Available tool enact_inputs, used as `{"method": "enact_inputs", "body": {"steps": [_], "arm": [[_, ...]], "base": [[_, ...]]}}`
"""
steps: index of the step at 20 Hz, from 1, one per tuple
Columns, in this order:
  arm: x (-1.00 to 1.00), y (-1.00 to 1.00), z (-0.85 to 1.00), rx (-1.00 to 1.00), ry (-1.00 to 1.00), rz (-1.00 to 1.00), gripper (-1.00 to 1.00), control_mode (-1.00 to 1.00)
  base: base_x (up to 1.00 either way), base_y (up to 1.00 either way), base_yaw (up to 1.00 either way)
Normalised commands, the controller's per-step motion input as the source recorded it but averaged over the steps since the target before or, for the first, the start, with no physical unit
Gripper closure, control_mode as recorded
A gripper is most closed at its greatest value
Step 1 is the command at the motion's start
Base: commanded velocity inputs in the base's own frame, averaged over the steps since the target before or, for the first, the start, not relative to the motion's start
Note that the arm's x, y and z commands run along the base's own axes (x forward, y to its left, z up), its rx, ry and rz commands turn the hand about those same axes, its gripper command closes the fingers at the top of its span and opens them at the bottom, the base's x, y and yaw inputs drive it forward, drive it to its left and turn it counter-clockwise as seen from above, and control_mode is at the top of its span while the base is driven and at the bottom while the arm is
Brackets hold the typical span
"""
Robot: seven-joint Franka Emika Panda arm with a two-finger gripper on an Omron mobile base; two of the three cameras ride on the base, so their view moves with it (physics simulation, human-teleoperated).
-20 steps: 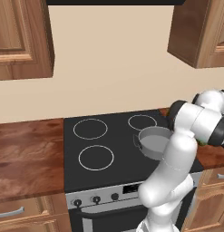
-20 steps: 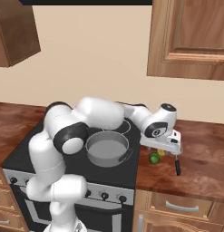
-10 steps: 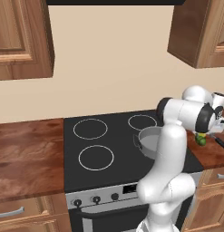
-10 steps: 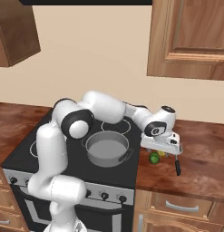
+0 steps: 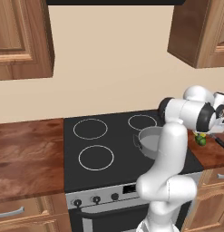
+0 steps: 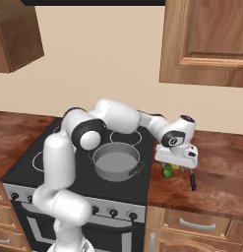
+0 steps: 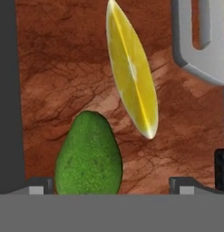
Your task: Put the avocado and lemon wedge in the pot. Retrieve the spatula and lightly stir the vegetables in the pot.
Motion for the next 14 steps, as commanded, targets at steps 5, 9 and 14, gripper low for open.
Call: {"method": "enact_inputs", "body": {"steps": [5, 9, 14], "arm": [[0.0, 0.08, -0.04, 0.0, 0.0, 0.06, -1.0, -1.0], [-0.08, 0.21, -0.07, 0.0, -0.01, 0.08, -1.0, -1.0], [-0.11, 0.25, -0.03, 0.0, 0.0, 0.1, -1.0, -1.0]], "base": [[0.0, 0.0, 0.0], [0.0, 0.0, 0.0], [0.0, 0.0, 0.0]]}}
